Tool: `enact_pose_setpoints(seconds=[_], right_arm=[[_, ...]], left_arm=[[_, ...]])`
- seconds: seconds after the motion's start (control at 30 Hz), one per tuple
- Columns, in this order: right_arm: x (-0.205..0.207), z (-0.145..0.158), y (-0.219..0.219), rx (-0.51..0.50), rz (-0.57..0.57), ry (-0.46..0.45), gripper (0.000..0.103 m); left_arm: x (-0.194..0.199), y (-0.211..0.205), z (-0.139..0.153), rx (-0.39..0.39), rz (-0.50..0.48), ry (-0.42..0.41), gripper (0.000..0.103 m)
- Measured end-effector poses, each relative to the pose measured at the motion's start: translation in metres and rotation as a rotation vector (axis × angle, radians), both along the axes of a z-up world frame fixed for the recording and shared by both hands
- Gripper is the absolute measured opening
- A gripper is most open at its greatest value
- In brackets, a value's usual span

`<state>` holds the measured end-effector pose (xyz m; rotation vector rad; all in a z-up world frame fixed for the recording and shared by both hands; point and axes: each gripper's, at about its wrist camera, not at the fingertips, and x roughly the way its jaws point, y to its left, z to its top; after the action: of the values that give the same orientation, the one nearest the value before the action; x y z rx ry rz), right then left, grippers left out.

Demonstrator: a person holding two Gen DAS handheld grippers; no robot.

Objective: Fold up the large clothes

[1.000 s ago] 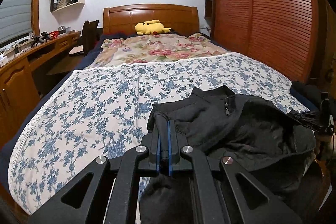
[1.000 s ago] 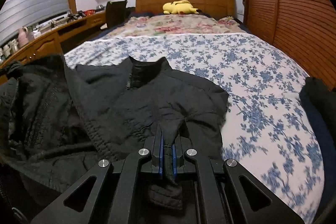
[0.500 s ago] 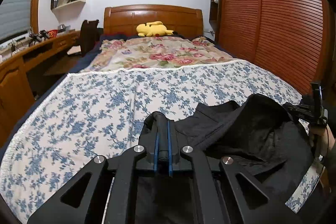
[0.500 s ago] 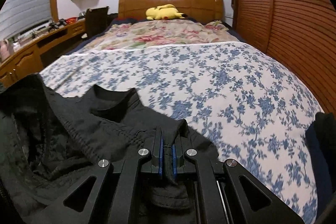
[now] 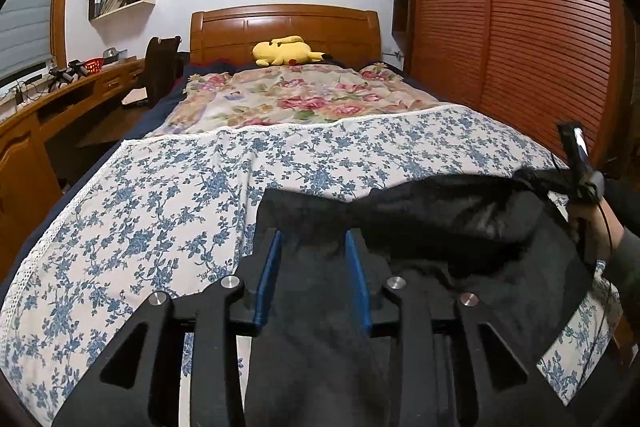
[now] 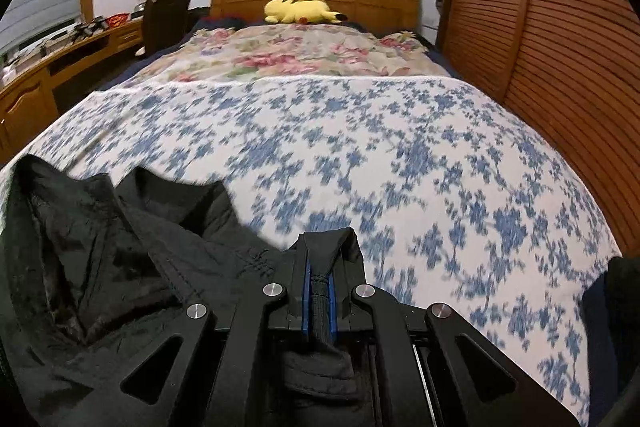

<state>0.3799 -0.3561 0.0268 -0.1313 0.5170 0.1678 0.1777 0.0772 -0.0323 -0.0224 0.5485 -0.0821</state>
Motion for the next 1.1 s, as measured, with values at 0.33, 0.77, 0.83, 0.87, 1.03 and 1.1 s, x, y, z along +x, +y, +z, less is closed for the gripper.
enact_pose_setpoints(seconds=[0.33,0.77,0.83,0.87,1.03,1.1], right_arm=[[0.064,0.020,0.008,0.081,-0.106,0.088,0.012],[0.044,0.022,-0.027,0.029,-0.077,0.117,0.068],[0.050,0.004,-0.029,0.009,-0.071,0.175,0.068],[0.053,-0.003,-0.031,0.011,-0.068,0.196,0.068],[0.068,-0.032,-0.036,0.078,-0.045,0.280,0.068],[0.076,-0.039,-0.035,0.085,-0.040,0.305,0.068]], left_arm=[[0.001,-0.003,-0.004,-0.059,-0.045,0.021,0.068],[0.006,-0.033,-0.015,-0.024,-0.082,0.049,0.069],[0.007,-0.036,-0.017,-0.021,-0.089,0.052,0.069],[0.008,-0.038,-0.018,-0.019,-0.091,0.057,0.069],[0.010,-0.045,-0.025,-0.002,-0.100,0.076,0.069],[0.012,-0.047,-0.027,0.003,-0.104,0.081,0.069]])
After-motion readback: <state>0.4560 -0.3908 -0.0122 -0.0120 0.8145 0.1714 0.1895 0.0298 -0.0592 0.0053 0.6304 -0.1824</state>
